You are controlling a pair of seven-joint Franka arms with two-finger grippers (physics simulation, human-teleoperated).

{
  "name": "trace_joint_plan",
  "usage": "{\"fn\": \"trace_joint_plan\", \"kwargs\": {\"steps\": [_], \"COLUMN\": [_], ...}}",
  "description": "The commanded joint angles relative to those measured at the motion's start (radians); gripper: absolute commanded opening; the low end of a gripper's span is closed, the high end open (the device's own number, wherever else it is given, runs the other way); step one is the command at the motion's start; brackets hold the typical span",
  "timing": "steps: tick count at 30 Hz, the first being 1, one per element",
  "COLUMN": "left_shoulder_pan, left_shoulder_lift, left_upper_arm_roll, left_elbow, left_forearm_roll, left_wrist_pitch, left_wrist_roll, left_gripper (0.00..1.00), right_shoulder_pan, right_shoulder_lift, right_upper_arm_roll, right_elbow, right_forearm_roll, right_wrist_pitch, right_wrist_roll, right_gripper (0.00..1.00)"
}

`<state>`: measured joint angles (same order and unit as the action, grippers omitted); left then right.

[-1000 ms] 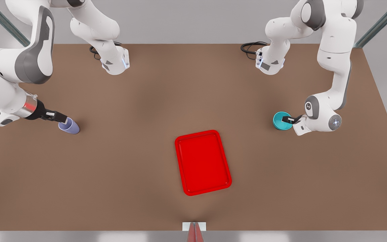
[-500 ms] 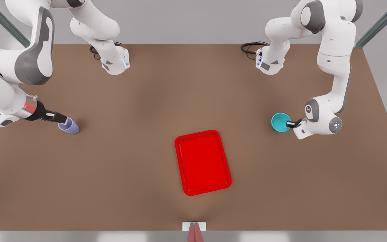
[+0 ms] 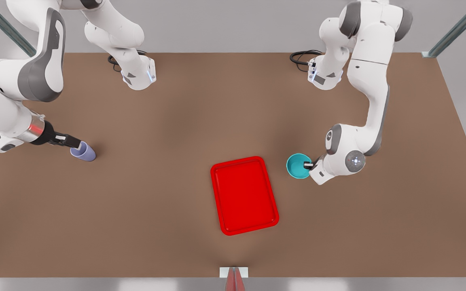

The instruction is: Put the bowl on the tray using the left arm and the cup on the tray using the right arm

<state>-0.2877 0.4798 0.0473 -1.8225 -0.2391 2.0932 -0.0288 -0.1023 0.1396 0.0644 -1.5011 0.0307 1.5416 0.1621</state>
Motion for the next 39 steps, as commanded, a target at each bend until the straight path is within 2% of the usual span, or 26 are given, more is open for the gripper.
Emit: {"fn": "trace_joint_plan", "kwargs": {"steps": [1,3,8,12,15,19,24,25,26,32,34,36,37,39], "left_shoulder_pan": [0.001,-0.016,-0.07,-0.077,-0.126,-0.159,-0.186,-0.186,-0.185,-0.174,-0.172,-0.174,-0.168,-0.094], "left_shoulder_lift": [0.006,0.049,0.2,0.209,0.287,0.358,0.398,0.398,0.398,0.381,0.344,0.232,0.174,0.034], "left_upper_arm_roll": [0.0,-0.001,-0.018,-0.018,-0.018,-0.018,-0.018,-0.018,-0.018,-0.006,-0.004,0.055,0.054,0.046], "left_elbow": [0.009,0.044,0.256,0.285,0.399,0.462,0.466,0.466,0.466,0.468,0.466,0.468,0.468,0.445], "left_forearm_roll": [-0.106,-0.137,-0.152,-0.221,-0.221,-0.22,-0.22,-0.22,-0.218,-0.189,-0.152,-0.079,0.047,0.178], "left_wrist_pitch": [-0.001,0.014,0.014,0.018,0.018,0.07,0.163,0.163,0.163,0.137,0.075,-0.154,-0.255,-0.416], "left_wrist_roll": [0.001,-0.034,-0.304,-0.387,-0.5,-0.536,-0.553,-0.543,-0.54,-0.499,-0.502,-0.499,-0.477,-0.174], "left_gripper": [0.21,0.21,0.21,0.21,0.21,0.21,0.21,0.8,1.0,1.0,1.0,1.0,0.99,0.99], "right_shoulder_pan": [0.0,0.0,0.0,-0.002,-0.002,-0.002,-0.002,-0.004,-0.002,0.0,0.0,0.001,0.0,-0.033], "right_shoulder_lift": [0.0,0.0,0.0,0.0,0.0,0.0,0.001,0.001,0.008,0.006,0.009,0.017,0.017,0.011], "right_upper_arm_roll": [0.0,0.0,0.0,0.0,0.0,0.0,0.0,0.0,0.0,0.0,0.0,0.002,0.002,-0.001], "right_elbow": [-0.001,-0.002,-0.004,-0.002,-0.002,-0.004,-0.004,-0.004,-0.002,0.001,-0.001,-0.017,-0.044,-0.188], "right_forearm_roll": [0.0,0.0,0.0,0.002,0.002,0.002,0.002,0.002,0.002,0.002,0.002,0.0,0.0,-0.002], "right_wrist_pitch": [0.0,0.002,0.002,0.0,0.0,0.0,0.002,0.003,0.003,0.003,0.006,0.023,0.044,0.159], "right_wrist_roll": [-0.001,0.001,0.001,0.001,0.001,0.001,-0.001,-0.001,-0.001,-0.001,-0.001,-0.001,-0.003,-0.078], "right_gripper": [1.0,1.0,1.0,1.0,1.0,1.0,1.0,1.0,1.0,1.0,1.0,1.0,1.0,1.0]}}
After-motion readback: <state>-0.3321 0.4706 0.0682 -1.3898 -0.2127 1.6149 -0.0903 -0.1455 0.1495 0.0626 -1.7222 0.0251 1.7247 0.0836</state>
